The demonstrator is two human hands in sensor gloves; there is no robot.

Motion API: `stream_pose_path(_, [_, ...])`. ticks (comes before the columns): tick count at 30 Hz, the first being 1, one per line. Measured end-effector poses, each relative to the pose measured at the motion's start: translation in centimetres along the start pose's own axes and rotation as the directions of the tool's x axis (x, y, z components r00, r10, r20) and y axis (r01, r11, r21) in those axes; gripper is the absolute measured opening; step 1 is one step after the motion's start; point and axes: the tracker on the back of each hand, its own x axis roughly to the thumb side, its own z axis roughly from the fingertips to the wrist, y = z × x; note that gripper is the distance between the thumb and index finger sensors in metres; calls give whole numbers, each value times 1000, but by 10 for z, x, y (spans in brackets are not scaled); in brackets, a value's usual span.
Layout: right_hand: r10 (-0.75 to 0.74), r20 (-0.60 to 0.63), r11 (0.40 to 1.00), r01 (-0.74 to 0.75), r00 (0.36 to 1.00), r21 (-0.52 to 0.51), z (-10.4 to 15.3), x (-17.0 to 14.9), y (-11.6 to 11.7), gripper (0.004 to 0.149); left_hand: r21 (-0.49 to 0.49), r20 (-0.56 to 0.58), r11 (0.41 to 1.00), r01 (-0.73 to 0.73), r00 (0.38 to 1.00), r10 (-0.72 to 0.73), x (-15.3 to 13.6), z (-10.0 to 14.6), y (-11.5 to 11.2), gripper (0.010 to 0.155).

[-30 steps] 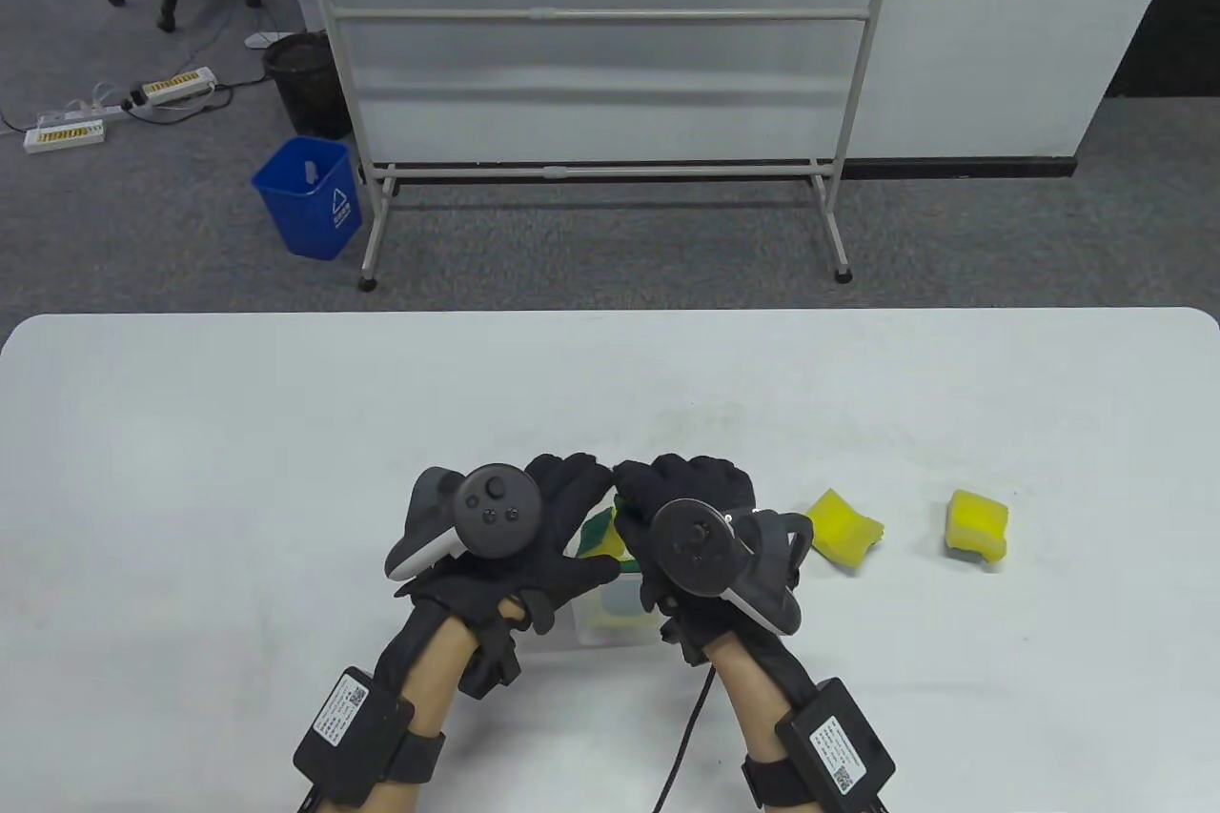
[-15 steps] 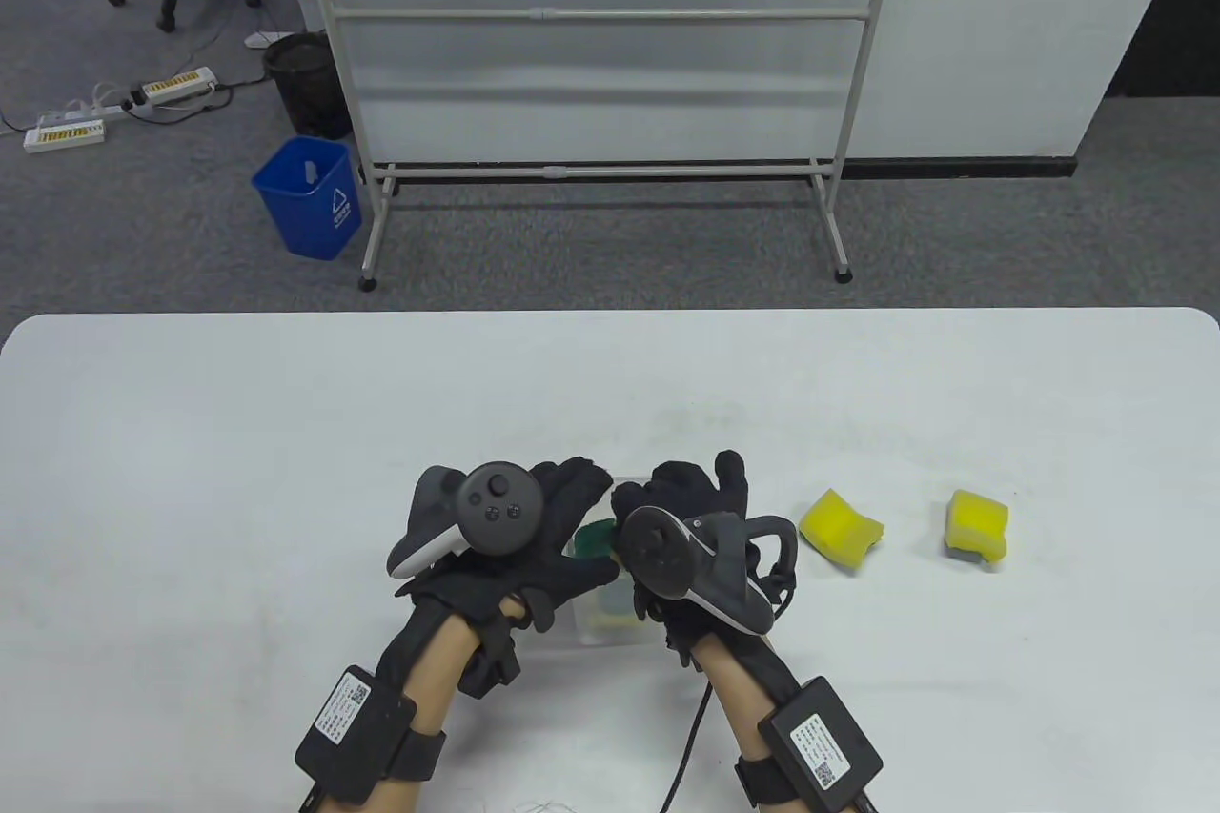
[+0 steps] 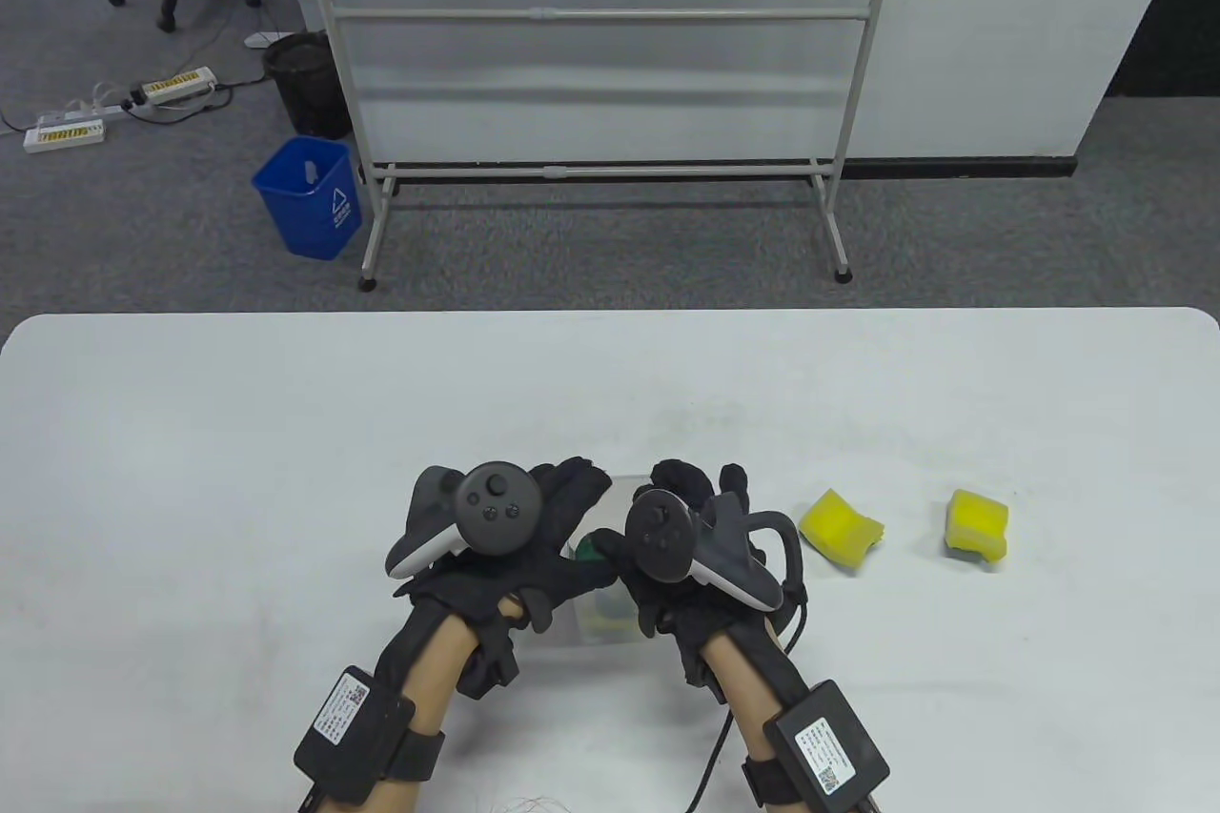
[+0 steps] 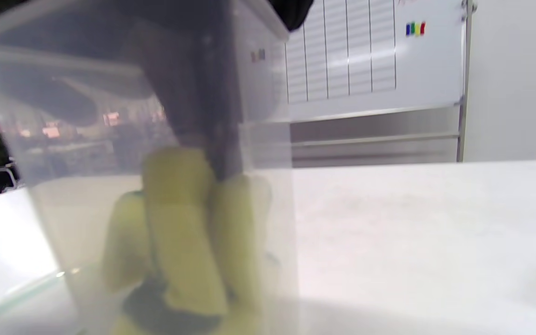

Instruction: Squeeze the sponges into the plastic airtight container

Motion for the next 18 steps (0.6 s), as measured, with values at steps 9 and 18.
stream_pose_path(9, [-129,64,977,138,990,-161,2,-7,-9,66,-4,0,1000,-9,1000,9,0,0,0,87])
stream_pose_path(18, [-380,149,853,408,913,-325,16,-35,-41,63,-13,-3,1000,-13,1000,13,0,0,0,87])
